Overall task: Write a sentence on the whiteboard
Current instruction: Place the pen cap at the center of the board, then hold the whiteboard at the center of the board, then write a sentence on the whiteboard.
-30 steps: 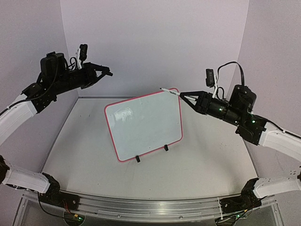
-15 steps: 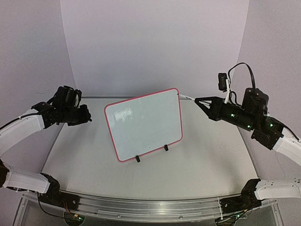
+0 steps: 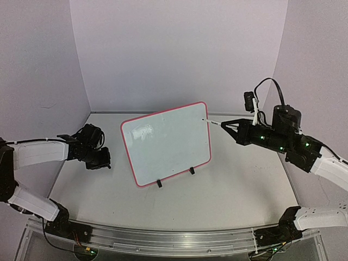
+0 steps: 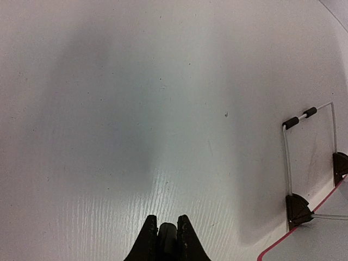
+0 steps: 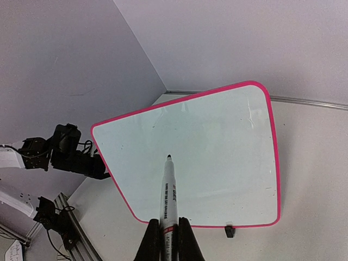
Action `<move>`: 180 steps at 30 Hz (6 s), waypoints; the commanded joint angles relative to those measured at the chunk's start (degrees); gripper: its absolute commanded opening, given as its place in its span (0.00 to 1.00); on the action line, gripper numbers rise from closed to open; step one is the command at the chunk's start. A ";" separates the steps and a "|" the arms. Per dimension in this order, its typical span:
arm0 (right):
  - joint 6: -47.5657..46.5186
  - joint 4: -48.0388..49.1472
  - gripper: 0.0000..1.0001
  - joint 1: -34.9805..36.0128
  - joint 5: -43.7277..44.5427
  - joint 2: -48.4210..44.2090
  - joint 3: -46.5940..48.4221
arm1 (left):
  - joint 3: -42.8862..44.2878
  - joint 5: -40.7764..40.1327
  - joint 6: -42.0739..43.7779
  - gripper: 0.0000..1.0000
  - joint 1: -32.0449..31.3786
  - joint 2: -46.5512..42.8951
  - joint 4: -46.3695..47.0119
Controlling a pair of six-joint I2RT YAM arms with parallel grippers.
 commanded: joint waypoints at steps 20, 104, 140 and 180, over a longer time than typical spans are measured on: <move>-1.15 1.19 0.00 -0.15 -0.16 1.88 0.01 | -0.37 -0.12 -1.12 0.42 0.03 -0.64 1.52; 1.18 16.91 0.00 16.60 -3.52 44.50 30.40 | 18.19 43.05 41.77 0.00 6.08 -4.31 -3.40; 2.35 15.55 0.00 16.74 2.29 46.10 31.80 | 17.98 44.33 42.20 0.00 6.08 -4.58 -3.57; -4.55 18.49 0.00 16.62 -2.86 31.33 19.47 | 18.17 40.34 40.13 0.52 6.06 -9.09 -2.95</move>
